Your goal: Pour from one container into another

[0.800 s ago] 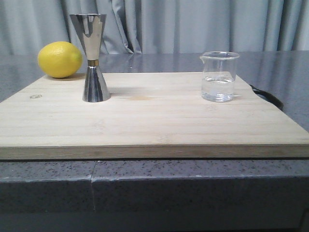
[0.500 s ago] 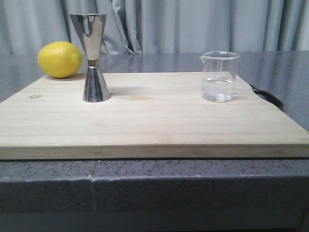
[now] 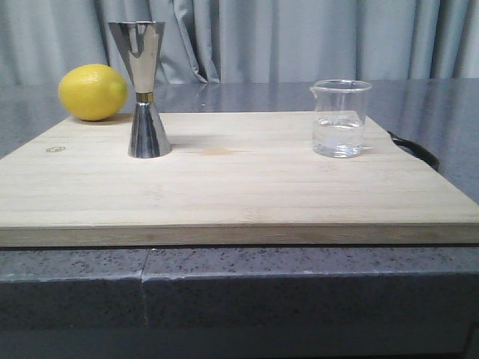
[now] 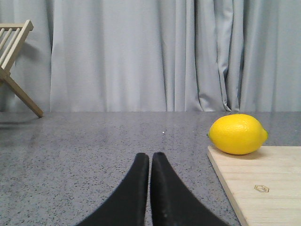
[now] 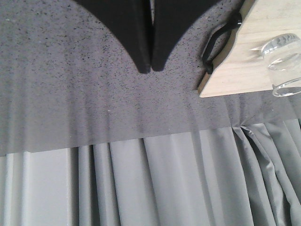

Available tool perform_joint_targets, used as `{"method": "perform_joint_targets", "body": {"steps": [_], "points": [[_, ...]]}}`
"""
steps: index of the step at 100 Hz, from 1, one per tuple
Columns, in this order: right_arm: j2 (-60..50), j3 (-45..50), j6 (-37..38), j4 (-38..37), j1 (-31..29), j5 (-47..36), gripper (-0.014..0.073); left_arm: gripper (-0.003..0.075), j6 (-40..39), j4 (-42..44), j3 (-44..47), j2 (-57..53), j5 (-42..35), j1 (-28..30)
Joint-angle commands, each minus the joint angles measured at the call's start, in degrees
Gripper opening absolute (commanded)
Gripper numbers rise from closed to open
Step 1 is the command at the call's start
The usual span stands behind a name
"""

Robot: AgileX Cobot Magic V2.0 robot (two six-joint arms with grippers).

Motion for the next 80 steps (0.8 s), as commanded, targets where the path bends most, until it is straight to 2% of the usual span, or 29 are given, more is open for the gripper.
{"method": "perform_joint_targets", "body": {"steps": [1, 40, 50, 64, 80], "points": [[-0.98, 1.49, -0.48, -0.44, -0.34, -5.17, -0.007, -0.0019, -0.49, -0.06, 0.83, -1.59, -4.49, -0.24], [-0.98, 1.49, -0.48, -0.34, -0.34, -8.35, -0.007, -0.0019, -0.49, -0.06, 0.83, -1.59, -6.18, -0.24], [-0.98, 1.07, -0.48, 0.22, -0.34, -8.22, -0.007, -0.0019, -0.59, -0.49, 0.73, -1.59, -9.19, -0.24], [-0.98, -2.08, -0.48, 0.32, -0.34, -4.24, -0.007, -0.0019, -0.59, -6.06, -1.43, -1.59, -9.9, -0.24], [-0.55, -8.79, -0.48, 0.32, -0.34, 2.82, -0.007, -0.0019, -0.59, -7.96, -6.93, -1.34, -3.01, -0.24]]}}
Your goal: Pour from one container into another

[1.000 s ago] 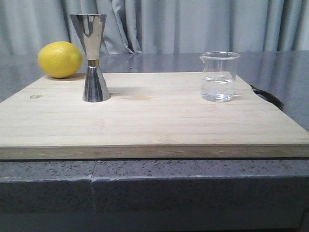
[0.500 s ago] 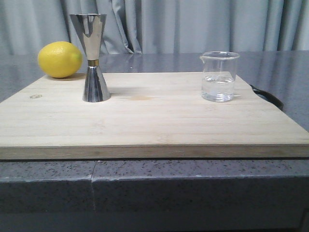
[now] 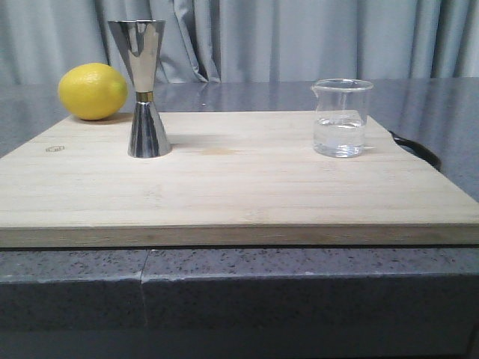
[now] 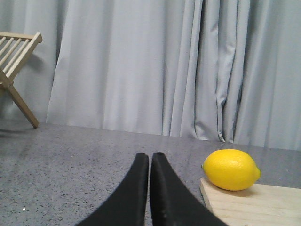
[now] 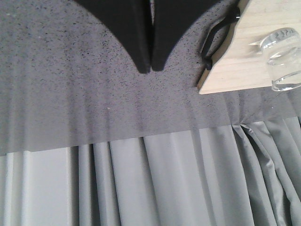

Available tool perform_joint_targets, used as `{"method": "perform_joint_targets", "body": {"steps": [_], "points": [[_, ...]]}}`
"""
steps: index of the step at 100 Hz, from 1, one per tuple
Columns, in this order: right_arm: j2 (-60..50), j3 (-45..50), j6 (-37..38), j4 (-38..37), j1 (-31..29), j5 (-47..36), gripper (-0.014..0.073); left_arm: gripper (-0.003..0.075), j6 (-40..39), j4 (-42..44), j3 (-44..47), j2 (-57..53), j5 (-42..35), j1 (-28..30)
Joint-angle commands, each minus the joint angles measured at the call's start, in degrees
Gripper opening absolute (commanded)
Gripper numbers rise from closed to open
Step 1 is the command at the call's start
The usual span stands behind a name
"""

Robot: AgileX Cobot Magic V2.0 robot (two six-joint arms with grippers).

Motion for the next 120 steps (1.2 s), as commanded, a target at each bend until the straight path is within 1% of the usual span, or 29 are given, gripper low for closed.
{"method": "perform_joint_targets", "body": {"steps": [1, 22, 40, 46, 59, 71, 120], "points": [[-0.42, -5.79, -0.58, 0.2, -0.34, 0.01, -0.007, -0.0019, -0.59, -1.36, -4.87, -1.14, 0.05, -0.24], [5.63, -17.24, -0.58, -0.57, -0.34, 10.0, -0.007, -0.0019, -0.59, -1.36, -15.16, 5.05, 10.17, -0.24], [13.84, -26.96, -0.67, -3.53, -0.34, 17.39, -0.007, -0.0019, -0.22, -0.43, -23.35, 13.04, 16.74, -0.24], [16.46, -29.91, -0.67, -5.21, -0.34, 19.96, -0.007, -0.0019, 1.4, 0.0, -25.52, 15.37, 18.35, -0.24], [20.9, -33.62, -0.67, -9.07, -0.34, 22.25, -0.007, -0.0019, 1.67, 0.15, -28.46, 18.8, 18.12, -0.24], [21.82, -33.74, -0.67, -9.28, -0.34, 21.57, -0.007, -0.0019, 1.67, 0.15, -28.46, 19.17, 16.5, -0.24], [21.82, -33.74, -0.67, -9.28, -0.34, 21.32, -0.007, -0.0019, 1.67, 0.15, -28.46, 19.17, 16.35, -0.24]]}}
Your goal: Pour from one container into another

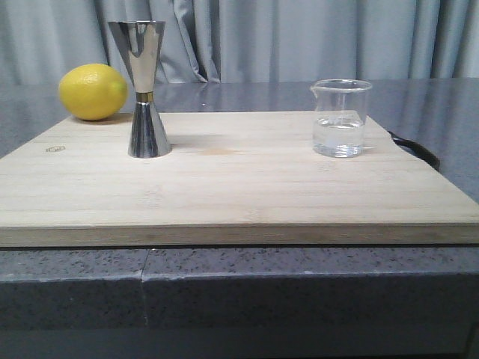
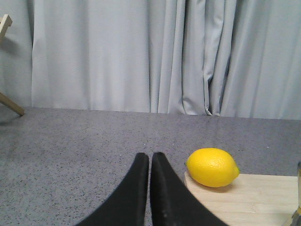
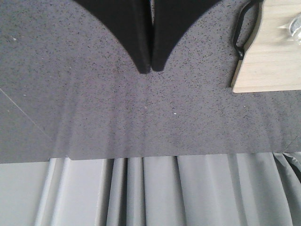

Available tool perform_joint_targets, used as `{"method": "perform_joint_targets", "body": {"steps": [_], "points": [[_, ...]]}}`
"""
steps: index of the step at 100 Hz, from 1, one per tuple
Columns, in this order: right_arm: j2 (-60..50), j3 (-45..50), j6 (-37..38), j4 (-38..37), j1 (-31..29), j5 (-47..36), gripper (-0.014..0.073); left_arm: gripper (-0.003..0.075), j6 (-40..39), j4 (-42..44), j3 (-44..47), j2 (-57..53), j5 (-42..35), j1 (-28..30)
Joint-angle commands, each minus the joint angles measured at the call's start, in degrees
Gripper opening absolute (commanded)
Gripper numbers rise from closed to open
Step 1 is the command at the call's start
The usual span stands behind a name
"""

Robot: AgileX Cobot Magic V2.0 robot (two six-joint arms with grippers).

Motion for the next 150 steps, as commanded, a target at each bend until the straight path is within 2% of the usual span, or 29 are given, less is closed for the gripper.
{"method": "perform_joint_targets", "body": {"steps": [1, 20, 27, 28, 32, 38, 43, 50, 57, 122, 135, 150], "points": [[0.89, -2.04, -0.43, -1.09, -0.34, -4.14, -0.007, -0.0019, -0.01, -0.17, -2.12, 0.92, -4.89, -0.24], [0.89, -1.94, -0.32, -1.09, -0.34, -3.8, -0.0066, -0.0019, -0.01, -0.17, -2.12, 0.92, -5.05, -0.24], [0.89, -1.94, -0.24, -1.09, -0.34, -3.8, -0.0023, 0.0008, -0.01, -0.17, -2.12, 0.92, -5.14, -0.11], [0.89, -1.94, -0.13, -1.09, -0.34, -3.91, 0.0004, 0.0016, -0.01, -0.17, -2.12, 0.92, -5.29, -0.11], [0.89, -1.94, -0.19, -1.24, -0.34, -4.0, 0.0067, 0.0078, -0.01, -0.17, -2.12, 0.92, -5.53, -0.11], [0.89, -1.94, -0.19, -2.48, -0.34, -4.27, 0.0218, 0.0204, -0.01, -0.06, -2.12, 0.92, -5.5, -0.11], [0.89, -1.94, -0.19, -2.84, -0.34, -4.15, 0.0347, 0.0356, -0.01, -0.06, -2.12, 0.92, -5.5, -0.11], [0.89, -1.94, -0.19, -2.84, -0.34, -4.15, 0.0496, 0.052, -0.01, -0.06, -2.12, 0.92, -5.5, -0.11], [0.89, -1.94, -0.19, -2.84, -0.34, -4.15, 0.0573, 0.0598, -0.01, -0.06, -2.12, 0.92, -5.39, -0.11], [0.89, -1.94, -0.19, -2.84, -0.34, -4.0, 0.0586, 0.0564, -0.01, -0.68, -2.12, 2.04, -7.4, -0.11], [0.89, -2.53, -0.19, -2.48, -0.34, -2.05, 0.0586, 0.0564, -0.01, -1.11, -2.25, 2.76, -4.56, -0.11], [2.16, -5.37, -0.19, -1.81, -0.34, 2.92, 0.0586, 0.0564, -0.01, -1.24, -6.25, 5.9, 6.17, -0.11]]}}
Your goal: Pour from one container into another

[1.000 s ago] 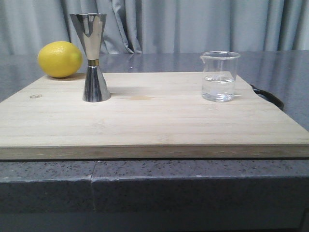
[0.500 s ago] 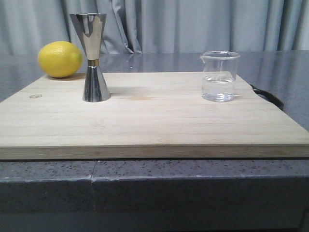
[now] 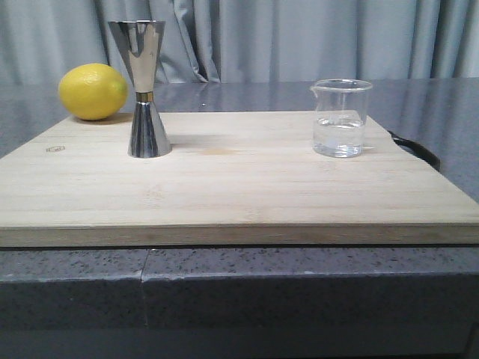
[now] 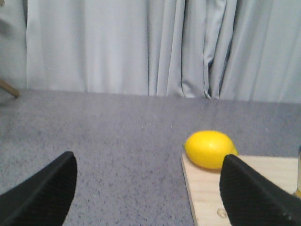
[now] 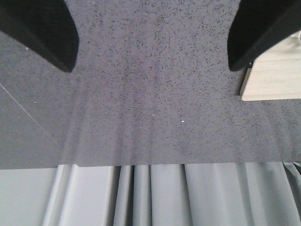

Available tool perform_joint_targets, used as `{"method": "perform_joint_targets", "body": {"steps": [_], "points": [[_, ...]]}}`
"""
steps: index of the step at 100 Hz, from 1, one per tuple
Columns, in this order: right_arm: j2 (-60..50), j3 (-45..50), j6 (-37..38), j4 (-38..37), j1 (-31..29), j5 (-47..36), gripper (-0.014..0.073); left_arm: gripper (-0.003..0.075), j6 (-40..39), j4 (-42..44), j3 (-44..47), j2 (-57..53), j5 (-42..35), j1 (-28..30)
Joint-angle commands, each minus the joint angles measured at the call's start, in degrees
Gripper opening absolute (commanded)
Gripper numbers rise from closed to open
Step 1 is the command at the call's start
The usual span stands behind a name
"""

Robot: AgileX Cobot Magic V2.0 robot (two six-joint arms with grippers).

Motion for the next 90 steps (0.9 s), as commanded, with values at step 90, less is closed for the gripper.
{"method": "perform_joint_targets", "body": {"steps": [90], "points": [[14.0, -13.65, -0.54, 4.83, -0.34, 17.78, 0.0586, 0.0564, 68.2, -58.03, -16.58, 38.5, 29.54, -0.11]]}}
